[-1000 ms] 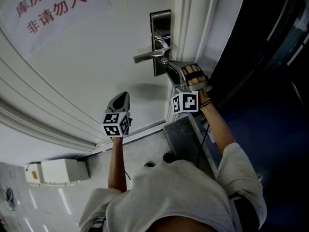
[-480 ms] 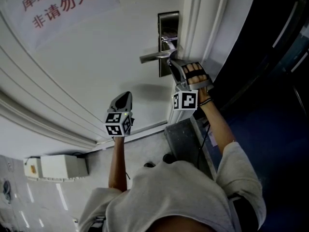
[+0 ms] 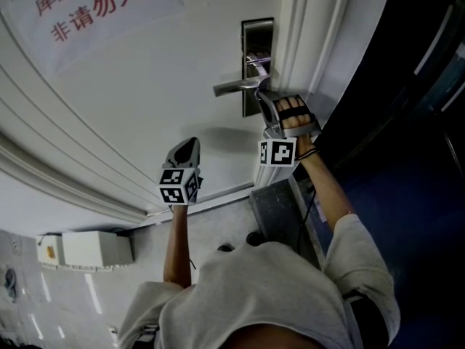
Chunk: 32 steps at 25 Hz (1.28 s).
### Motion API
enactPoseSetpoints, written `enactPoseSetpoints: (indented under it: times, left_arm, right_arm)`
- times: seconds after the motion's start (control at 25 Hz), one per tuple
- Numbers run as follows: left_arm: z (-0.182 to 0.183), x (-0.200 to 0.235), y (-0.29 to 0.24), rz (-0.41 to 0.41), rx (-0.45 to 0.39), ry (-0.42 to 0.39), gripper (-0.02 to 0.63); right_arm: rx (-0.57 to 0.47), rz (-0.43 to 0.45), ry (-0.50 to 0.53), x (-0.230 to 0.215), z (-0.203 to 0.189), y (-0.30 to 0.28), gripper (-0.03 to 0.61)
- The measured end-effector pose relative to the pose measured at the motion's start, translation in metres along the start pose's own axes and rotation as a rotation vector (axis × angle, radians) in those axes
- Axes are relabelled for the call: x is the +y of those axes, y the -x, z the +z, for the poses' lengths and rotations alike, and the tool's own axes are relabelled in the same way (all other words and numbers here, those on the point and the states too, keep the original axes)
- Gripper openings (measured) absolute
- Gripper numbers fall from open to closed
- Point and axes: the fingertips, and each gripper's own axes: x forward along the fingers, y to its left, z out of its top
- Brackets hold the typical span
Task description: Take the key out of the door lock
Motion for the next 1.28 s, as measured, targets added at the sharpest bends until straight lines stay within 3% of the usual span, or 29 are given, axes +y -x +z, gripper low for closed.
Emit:
enactPoseSetpoints:
  times: [0.88, 1.08, 1.28]
  left_arm:
    - [-0.003, -0.015, 0.013, -0.011, 0.004, -0.002, 0.018]
    - [-0.003, -0.022, 0.009, -0.022, -0.001, -0.005, 0.018]
    - [-0.001, -0.028, 0.008, -0.028, 0.003, -0.007, 0.018]
  right_arm:
    - [0.003, 0.01, -0.032, 0.0, 0.0, 0.023, 0.029]
    - [-0.014, 0.034, -0.163, -0.005, -0.001, 0.032, 0.029]
    - [-0.045, 0.043, -0.407, -0.011, -0.007, 0.041, 0.029]
